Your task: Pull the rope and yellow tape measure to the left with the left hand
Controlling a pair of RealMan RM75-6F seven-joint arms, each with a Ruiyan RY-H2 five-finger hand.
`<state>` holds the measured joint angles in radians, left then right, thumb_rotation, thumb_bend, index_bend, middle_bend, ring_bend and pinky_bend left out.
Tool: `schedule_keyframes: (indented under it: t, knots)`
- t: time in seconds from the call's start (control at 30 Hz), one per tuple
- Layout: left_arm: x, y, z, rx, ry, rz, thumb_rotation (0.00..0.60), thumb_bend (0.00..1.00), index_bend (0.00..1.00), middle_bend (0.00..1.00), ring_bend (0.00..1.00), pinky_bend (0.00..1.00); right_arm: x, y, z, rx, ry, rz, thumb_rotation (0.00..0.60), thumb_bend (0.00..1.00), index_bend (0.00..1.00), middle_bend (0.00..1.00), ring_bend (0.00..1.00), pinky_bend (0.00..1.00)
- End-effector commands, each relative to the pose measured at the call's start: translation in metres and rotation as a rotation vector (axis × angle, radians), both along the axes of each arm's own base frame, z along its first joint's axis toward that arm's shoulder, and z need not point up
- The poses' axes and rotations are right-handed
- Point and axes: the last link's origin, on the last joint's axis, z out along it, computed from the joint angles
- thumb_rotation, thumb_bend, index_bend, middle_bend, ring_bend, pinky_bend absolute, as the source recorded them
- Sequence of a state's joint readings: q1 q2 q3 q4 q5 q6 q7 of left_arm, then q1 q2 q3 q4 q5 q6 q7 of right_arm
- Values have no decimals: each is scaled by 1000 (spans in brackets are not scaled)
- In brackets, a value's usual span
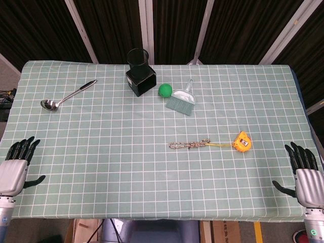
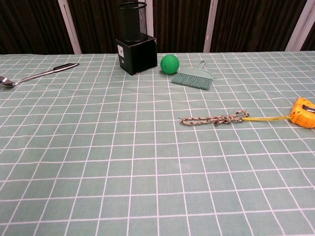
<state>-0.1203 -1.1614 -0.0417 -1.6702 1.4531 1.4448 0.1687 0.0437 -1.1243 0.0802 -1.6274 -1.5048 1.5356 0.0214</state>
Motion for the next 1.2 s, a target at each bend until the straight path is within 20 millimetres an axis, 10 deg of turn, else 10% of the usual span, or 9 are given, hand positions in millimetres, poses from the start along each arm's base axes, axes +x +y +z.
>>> schedule_keyframes:
  t: [0.03,1.2]
  knots:
    - [0,0,0,0,0,-1,600,0,0,0,0,0,0,0,1,-12,-1,10,600,122,0,0,0,0]
    - [20,12,-1,-14,-4,-160,600,27,41,0,0,0,-5,-1,5,-33,-26,-21,600,122,0,0,0,0]
